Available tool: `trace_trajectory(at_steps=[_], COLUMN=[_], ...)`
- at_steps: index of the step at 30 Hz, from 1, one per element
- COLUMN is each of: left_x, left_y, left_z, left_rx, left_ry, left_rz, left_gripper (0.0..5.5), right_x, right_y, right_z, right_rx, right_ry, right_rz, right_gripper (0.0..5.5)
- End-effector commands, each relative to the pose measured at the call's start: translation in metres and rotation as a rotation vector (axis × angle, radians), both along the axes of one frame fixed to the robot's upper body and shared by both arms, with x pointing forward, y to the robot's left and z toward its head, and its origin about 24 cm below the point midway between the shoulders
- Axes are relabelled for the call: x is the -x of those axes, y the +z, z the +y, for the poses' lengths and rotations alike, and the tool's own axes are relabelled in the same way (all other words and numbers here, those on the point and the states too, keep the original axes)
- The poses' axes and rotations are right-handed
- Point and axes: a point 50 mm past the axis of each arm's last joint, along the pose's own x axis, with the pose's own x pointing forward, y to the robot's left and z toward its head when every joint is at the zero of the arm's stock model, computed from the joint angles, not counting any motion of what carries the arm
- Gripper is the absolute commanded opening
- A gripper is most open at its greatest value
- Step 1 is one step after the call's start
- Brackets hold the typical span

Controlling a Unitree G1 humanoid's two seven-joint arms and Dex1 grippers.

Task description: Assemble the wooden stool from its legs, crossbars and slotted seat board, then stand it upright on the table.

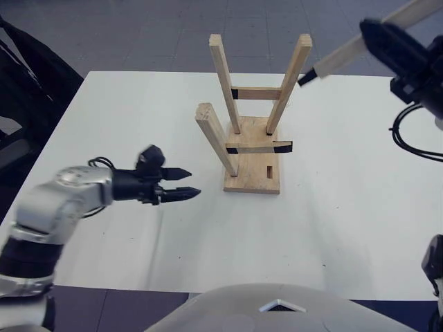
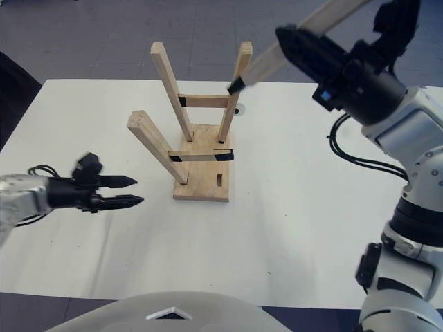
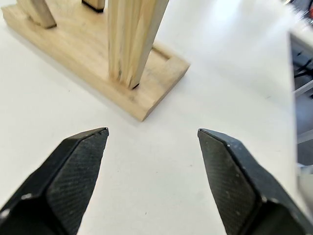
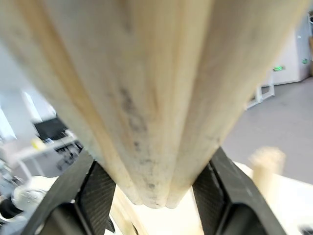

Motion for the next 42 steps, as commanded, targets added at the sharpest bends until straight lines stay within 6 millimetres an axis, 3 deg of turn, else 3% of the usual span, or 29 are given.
trace_trajectory(at_steps=[1, 7, 10, 20, 25, 29, 37, 42], left_x=[-0.013, -0.029, -0.029, -0.049, -0.057, -0.052, -0.055, -0.053], left_y=[-0.029, -0.045, -0.046, -0.05, -0.045, -0.046, -0.045, -0.043], left_z=[-0.011, -0.04, -0.046, -0.027, -0.013, -0.01, 0.009, 0.007], left_rx=[-0.134, -0.11, -0.09, -0.154, -0.161, -0.154, -0.191, -0.179], left_ry=[0.054, 0.079, 0.075, 0.267, 0.323, 0.302, 0.341, 0.321], left_rz=[-0.06, -0.089, -0.085, -0.124, -0.143, -0.129, -0.141, -0.148], left_gripper=[3.39, 3.39, 3.39, 3.39, 3.39, 3.39, 3.39, 3.39], right_x=[-0.005, -0.013, -0.012, 0.0, 0.022, 0.027, 0.074, 0.072], right_y=[-0.034, -0.122, -0.143, -0.151, -0.179, -0.2, -0.218, -0.215], right_z=[-0.002, 0.02, 0.027, 0.039, 0.033, 0.022, 0.045, 0.05], right_rx=[0.14, 0.29, 0.31, 0.335, 0.528, 0.657, 0.586, 0.574], right_ry=[-0.024, 0.0, 0.031, 0.162, 0.278, 0.32, 0.529, 0.482], right_rz=[0.058, 0.142, 0.152, 0.11, 0.114, 0.115, 0.198, 0.18], right_gripper=[2.08, 2.08, 2.07, 2.07, 2.07, 2.05, 2.04, 2.04])
